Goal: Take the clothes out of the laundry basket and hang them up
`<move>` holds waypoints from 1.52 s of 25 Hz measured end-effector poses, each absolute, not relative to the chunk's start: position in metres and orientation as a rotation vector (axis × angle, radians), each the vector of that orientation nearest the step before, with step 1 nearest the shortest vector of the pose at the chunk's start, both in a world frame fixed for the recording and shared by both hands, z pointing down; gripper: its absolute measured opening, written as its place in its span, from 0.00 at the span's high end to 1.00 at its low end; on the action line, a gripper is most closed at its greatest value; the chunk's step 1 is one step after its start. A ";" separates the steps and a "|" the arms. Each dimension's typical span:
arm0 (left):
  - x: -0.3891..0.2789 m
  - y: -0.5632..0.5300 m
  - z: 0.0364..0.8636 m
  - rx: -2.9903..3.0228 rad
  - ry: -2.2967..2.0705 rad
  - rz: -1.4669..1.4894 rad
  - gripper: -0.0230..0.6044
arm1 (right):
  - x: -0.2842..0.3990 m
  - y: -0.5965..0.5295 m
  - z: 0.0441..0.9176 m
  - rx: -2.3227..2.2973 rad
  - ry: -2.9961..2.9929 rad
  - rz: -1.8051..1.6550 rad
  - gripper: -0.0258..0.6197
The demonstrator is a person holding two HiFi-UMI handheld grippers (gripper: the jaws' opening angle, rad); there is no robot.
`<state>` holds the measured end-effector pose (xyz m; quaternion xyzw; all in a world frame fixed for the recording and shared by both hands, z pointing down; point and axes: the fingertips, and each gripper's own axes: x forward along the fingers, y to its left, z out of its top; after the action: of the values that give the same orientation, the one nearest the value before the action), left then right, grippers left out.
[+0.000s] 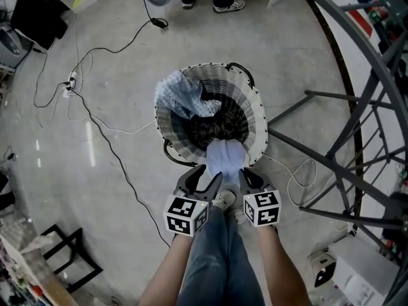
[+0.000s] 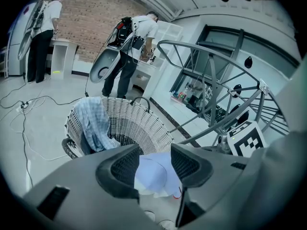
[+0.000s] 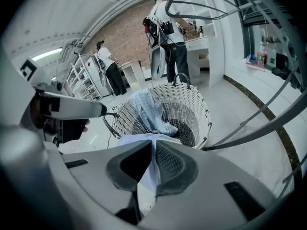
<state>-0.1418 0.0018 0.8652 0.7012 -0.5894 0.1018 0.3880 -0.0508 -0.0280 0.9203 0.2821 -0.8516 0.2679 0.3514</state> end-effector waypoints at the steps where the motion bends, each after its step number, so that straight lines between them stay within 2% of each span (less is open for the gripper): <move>1: -0.143 0.002 0.863 1.789 -1.499 0.261 0.63 | -0.051 -0.029 0.913 0.741 -2.220 0.698 0.91; 11: -0.150 -0.012 0.801 1.874 -1.503 0.276 0.63 | -0.050 -0.056 0.804 0.848 -2.397 0.722 0.92; 21: -0.145 -0.045 0.664 2.006 -1.556 0.186 0.63 | -0.045 -0.101 0.636 0.954 -2.598 0.643 0.92; 23: -0.141 -0.046 0.635 2.030 -1.561 0.172 0.59 | -0.038 -0.105 0.597 0.971 -2.635 0.610 0.92; 29: -0.101 -0.047 0.569 2.168 -1.363 0.115 0.53 | -0.017 -0.102 0.488 1.031 -2.723 0.498 0.92; 35: -0.047 -0.052 0.532 2.293 -1.200 0.063 0.53 | 0.003 -0.079 0.424 1.070 -2.791 0.423 0.92; 38: -0.030 -0.052 0.513 2.351 -1.178 0.047 0.74 | 0.024 -0.072 0.408 1.140 -2.794 0.430 0.92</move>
<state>-0.0304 -0.0518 0.5129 0.8647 -0.4334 0.0172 0.2531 0.0238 -0.0715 0.4084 0.3735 -0.9157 0.1409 0.0468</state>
